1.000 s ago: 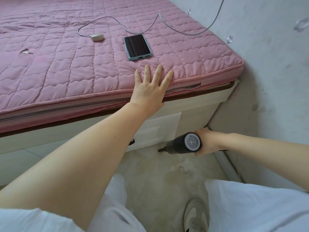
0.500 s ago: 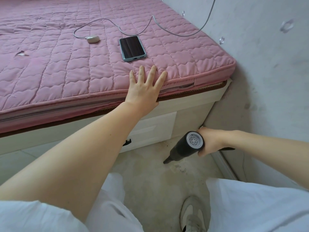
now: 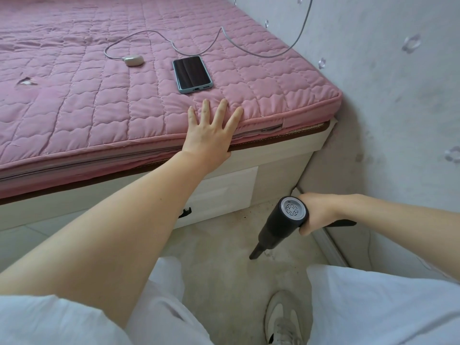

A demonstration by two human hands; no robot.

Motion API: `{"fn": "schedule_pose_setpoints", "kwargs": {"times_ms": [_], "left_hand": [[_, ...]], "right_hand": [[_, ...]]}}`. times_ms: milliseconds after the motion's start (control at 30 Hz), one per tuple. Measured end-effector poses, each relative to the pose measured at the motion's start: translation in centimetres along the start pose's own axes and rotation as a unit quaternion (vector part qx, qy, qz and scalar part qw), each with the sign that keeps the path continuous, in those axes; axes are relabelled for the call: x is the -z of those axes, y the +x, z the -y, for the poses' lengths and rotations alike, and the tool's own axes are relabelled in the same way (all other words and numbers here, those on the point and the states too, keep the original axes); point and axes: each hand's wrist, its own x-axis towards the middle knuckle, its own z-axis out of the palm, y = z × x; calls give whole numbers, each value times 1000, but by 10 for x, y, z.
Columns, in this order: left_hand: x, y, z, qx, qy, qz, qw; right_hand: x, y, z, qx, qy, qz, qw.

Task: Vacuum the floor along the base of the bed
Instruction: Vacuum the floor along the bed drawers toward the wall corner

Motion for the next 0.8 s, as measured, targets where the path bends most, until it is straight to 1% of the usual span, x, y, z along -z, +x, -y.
{"fn": "schedule_pose_setpoints", "kwargs": {"times_ms": [433,800], "left_hand": [[-3,0,1,-2,-2,-8,1000],[-5,0,1,-4,-2,-13,1000]], "right_hand": [[-2,15,-4,-4,9,-53,999],[-10,33,6,36,-22,-79,996]]}}
